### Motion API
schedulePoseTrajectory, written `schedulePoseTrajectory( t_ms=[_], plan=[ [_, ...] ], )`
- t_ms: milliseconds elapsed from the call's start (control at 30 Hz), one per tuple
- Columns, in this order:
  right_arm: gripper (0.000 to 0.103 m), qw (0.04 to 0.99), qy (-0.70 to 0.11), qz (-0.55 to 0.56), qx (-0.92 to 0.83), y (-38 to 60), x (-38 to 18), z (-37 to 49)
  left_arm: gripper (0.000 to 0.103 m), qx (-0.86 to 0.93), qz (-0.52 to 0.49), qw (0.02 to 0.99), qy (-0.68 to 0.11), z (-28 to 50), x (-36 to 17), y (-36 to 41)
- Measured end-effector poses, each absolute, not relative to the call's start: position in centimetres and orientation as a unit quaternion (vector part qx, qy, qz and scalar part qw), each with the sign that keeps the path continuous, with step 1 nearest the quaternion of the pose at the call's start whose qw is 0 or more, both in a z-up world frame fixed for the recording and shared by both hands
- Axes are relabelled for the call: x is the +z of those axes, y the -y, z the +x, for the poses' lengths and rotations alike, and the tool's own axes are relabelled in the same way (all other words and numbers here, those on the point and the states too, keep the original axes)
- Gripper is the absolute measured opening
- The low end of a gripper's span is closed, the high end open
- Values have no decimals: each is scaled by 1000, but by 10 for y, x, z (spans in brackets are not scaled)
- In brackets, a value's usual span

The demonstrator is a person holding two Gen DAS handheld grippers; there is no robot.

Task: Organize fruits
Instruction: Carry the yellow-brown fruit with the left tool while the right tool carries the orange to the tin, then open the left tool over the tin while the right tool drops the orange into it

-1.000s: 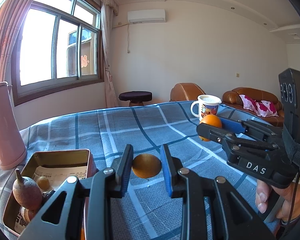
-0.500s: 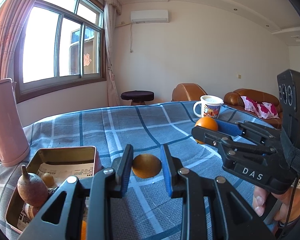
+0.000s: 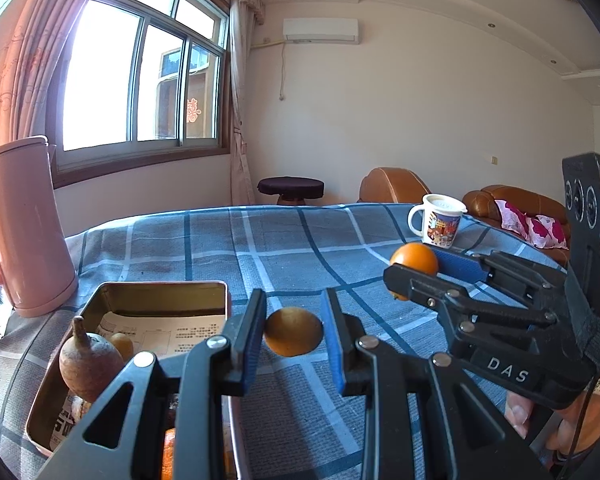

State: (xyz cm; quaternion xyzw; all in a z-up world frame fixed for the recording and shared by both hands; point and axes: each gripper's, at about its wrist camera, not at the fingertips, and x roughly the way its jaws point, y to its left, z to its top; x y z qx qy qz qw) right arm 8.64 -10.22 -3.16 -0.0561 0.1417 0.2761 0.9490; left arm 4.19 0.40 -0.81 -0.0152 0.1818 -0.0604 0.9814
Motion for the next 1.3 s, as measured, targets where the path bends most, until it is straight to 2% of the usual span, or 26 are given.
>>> schedulePoseTrajectory(
  t_ms=[1300],
  plan=[
    [42, 929, -149, -85, 329, 39, -35, 80, 29, -7, -34, 982, -188, 31, -11, -57]
  ],
)
